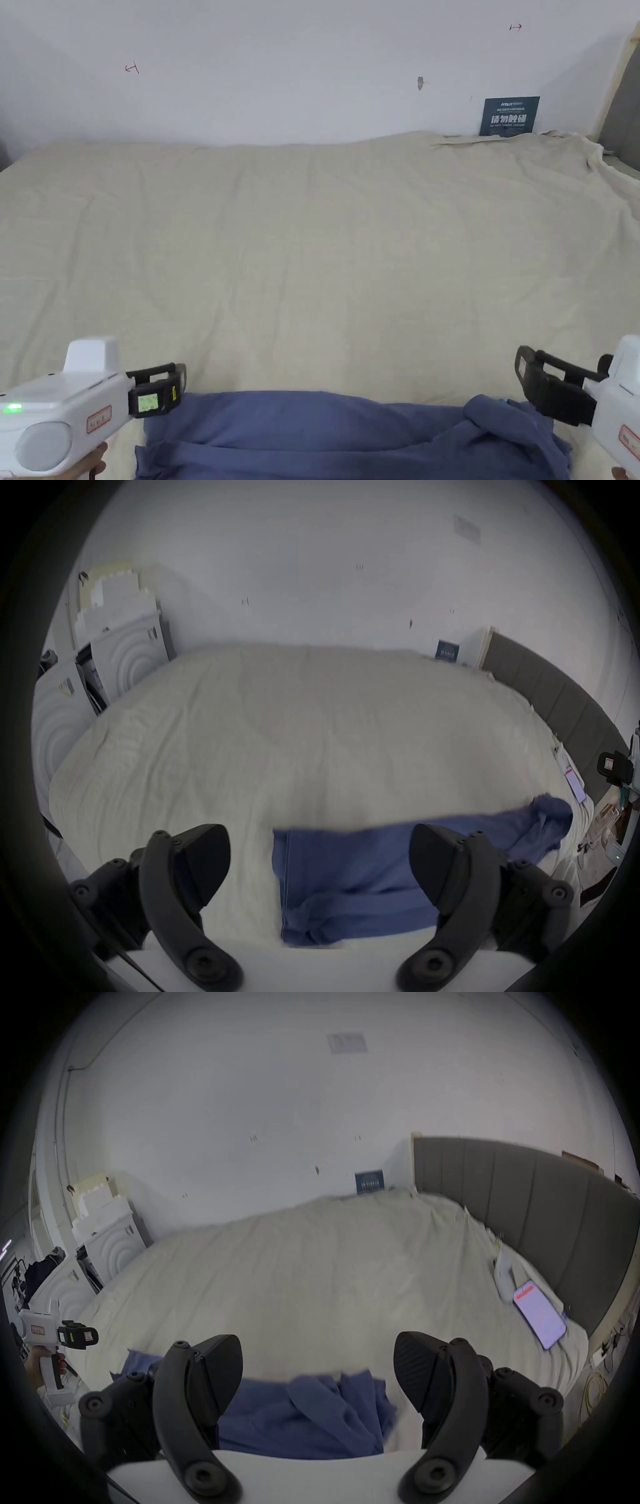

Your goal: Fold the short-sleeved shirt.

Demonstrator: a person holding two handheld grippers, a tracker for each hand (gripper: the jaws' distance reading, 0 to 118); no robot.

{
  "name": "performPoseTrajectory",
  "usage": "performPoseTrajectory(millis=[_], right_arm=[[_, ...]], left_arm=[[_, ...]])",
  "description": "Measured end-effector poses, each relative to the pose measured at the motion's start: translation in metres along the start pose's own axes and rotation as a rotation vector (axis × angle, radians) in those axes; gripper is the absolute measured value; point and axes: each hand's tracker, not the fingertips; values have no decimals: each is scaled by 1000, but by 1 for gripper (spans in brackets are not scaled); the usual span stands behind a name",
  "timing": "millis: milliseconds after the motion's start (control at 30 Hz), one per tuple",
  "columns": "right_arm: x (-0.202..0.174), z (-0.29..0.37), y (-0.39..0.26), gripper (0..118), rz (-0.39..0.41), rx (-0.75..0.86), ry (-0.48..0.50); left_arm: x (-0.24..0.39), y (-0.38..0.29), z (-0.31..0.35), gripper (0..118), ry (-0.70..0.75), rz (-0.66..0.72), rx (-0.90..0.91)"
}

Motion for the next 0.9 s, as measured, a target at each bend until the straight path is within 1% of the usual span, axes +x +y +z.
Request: performPoseTrajectory(millis=[67,133,167,200,233,300,333,367,500,600,700,800,900], right_arm=[[-14,4,8,92,29,46,-16],[-23,5,14,92,59,84,-47],[-26,4,14,90,71,95,-56],[-30,4,15,86,86,105,-67],[-33,4,15,77,97,114,-75],[-38,4,14,34,109,128,-81],[-40,3,14,7,107,127,-80],[-41,2,13,0,110,130,-77],[-45,4,10,0,116,126,-65],[-45,3,11,0,122,122,-63],[-45,5,12,0,117,118,-57],[-44,3,14,0,119,116,-57],[-43,1,15,0,125,112,-58]], left_arm=[[6,6,3,114,20,-32,31],[8,7,1,112,41,-40,61],[9,6,1,105,49,-40,91],[12,6,1,96,49,-45,127],[15,4,1,84,58,-58,155],[21,2,0,51,80,-72,192],[23,0,-1,27,79,-71,194],[23,-1,-2,0,76,-67,189],[19,-7,-8,0,-22,19,131],[18,-7,-10,0,0,-2,122],[11,-6,-13,0,-19,4,83],[-4,-6,-25,0,-50,54,-8],[-22,-8,-42,0,-98,76,-129]])
